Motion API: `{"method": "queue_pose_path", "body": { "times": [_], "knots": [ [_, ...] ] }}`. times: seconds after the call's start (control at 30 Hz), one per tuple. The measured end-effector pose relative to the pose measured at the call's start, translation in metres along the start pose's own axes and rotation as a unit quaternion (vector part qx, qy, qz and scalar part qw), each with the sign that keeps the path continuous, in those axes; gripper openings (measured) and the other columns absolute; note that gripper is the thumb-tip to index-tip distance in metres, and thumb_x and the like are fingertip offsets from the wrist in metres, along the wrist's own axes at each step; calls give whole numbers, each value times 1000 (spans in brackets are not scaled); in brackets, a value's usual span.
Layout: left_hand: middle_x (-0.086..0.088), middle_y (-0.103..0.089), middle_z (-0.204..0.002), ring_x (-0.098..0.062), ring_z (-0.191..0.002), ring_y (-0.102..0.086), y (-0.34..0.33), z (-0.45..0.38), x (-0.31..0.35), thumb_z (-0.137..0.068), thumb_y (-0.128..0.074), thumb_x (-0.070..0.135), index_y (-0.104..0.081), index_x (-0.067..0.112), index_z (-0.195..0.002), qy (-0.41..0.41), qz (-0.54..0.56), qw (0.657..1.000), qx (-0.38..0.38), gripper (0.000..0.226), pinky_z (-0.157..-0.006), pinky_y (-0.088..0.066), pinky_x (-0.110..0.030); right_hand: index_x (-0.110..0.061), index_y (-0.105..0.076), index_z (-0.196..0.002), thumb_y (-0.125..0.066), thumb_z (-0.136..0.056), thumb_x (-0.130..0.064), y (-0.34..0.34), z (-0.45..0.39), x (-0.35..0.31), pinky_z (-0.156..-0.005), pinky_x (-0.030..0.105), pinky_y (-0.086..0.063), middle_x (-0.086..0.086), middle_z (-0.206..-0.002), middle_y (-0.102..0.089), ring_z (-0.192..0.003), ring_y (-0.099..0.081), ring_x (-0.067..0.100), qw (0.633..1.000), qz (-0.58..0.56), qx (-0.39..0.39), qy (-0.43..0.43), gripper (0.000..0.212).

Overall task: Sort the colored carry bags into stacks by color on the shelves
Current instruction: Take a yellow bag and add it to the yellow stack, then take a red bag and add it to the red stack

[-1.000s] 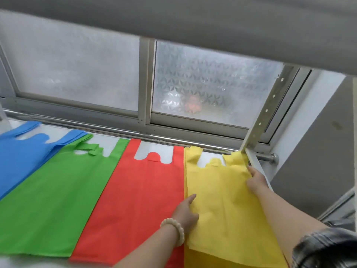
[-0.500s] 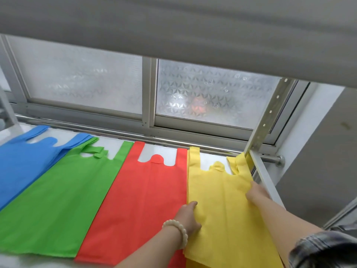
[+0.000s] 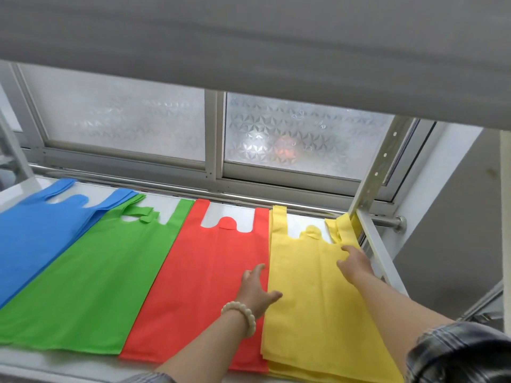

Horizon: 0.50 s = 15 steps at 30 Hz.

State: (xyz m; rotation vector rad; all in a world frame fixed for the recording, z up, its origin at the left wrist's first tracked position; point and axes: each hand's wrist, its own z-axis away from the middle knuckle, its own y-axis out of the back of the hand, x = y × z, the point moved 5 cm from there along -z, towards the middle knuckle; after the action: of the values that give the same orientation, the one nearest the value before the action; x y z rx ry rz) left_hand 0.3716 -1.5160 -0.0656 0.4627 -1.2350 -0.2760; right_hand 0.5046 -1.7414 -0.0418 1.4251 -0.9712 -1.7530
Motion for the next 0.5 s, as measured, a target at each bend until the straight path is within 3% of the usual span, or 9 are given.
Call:
{"method": "queue_pose_path", "body": {
  "times": [0.07, 0.17, 0.27, 0.5],
  "knots": [
    [-9, -35, -139, -22, -124, -44, 17, 4, -4, -80, -71, 21, -29, 17, -143, 5, 23, 999, 23, 75, -107, -41, -36, -13, -45, -137, -53, -93, -15, -4, 11, -19, -87, 34, -46, 14, -138, -43, -116, -52, 31, 999, -44, -6, 28, 45],
    [-8, -39, -135, -21, -120, -46, 53, 15, -15, -81, -70, 21, -31, 17, -142, 15, 42, 997, 65, 73, -104, -43, -35, -11, -47, -135, -57, -92, -18, -13, 32, -57, -89, 35, -46, 13, -133, -51, -116, -54, 28, 989, -128, -15, 67, 45],
    [-9, -41, -134, -22, -121, -45, 97, 30, -27, -81, -70, 22, -31, 16, -142, 21, 51, 993, 107, 73, -104, -42, -34, -10, -50, -132, -60, -91, -18, -27, 57, -101, -80, 31, -45, 12, -126, -57, -103, -57, 24, 976, -192, -34, 94, 44],
    [-14, -41, -136, -26, -122, -46, 234, 90, -82, -80, -72, 19, -30, 12, -143, 36, 78, 975, 207, 76, -104, -42, -37, -3, -52, -128, -63, -88, -9, -87, 145, -231, -69, 27, -43, 17, -115, -61, -88, -54, 21, 942, -274, -100, 165, 42]
  ]
}}
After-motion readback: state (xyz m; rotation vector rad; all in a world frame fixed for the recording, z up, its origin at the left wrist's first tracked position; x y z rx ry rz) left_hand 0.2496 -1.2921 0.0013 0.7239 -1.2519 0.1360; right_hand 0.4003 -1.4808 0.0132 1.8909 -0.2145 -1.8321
